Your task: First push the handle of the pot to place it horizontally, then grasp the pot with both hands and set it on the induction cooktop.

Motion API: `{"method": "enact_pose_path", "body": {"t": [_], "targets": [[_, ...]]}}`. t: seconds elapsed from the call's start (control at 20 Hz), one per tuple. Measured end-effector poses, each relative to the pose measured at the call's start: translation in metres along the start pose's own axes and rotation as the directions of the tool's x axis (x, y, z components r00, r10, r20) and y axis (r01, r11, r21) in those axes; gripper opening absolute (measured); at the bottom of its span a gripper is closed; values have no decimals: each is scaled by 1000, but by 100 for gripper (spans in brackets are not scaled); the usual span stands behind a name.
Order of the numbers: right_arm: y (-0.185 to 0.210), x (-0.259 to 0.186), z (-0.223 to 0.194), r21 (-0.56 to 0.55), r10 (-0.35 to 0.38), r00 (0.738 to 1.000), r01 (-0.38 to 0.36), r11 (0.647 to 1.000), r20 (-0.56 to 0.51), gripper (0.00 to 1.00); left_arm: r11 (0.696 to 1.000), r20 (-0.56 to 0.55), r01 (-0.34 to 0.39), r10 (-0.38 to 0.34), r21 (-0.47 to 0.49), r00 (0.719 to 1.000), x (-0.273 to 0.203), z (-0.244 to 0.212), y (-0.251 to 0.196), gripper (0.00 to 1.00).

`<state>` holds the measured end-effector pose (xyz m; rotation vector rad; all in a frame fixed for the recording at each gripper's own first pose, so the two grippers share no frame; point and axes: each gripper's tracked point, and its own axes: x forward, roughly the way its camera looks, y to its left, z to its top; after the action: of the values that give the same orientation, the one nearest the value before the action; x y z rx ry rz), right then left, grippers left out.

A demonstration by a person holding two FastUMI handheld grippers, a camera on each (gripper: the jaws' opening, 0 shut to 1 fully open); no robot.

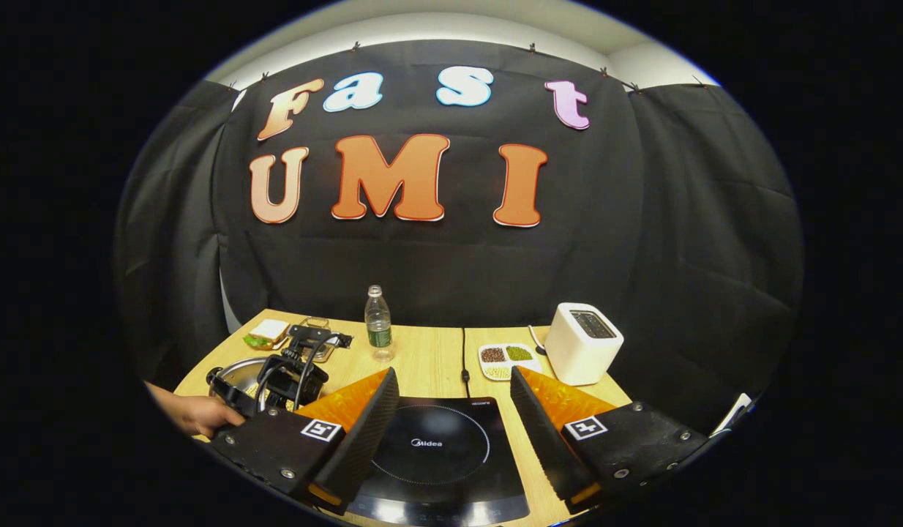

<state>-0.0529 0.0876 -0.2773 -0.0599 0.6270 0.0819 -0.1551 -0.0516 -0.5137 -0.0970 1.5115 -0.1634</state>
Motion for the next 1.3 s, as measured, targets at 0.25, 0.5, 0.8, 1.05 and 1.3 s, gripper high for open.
{"method": "enact_pose_path", "body": {"t": [0.25, 0.5, 0.8, 1.05, 1.3], "targets": [[39, 24, -20, 30, 83, 992, -81, 996, -96, 95, 997, 143, 26, -15, -75, 990, -58, 15, 31, 2], [99, 43, -41, 60, 199, 959, -190, 980, -204, 96, 981, 204, -112, 143, -158, 969, -99, 18, 129, 2], [171, 59, -68, 87, 300, 897, -288, 954, -324, 95, 960, 228, -216, 254, -179, 940, -125, 8, 207, 59], [208, 75, -100, 88, 331, 835, -326, 941, -440, 95, 940, 233, -311, 337, -143, 912, -135, 8, 270, 93], [230, 90, -129, 102, 329, 779, -327, 939, -533, 94, 949, 187, -276, 301, -150, 935, -111, -1, 291, 93]]}}
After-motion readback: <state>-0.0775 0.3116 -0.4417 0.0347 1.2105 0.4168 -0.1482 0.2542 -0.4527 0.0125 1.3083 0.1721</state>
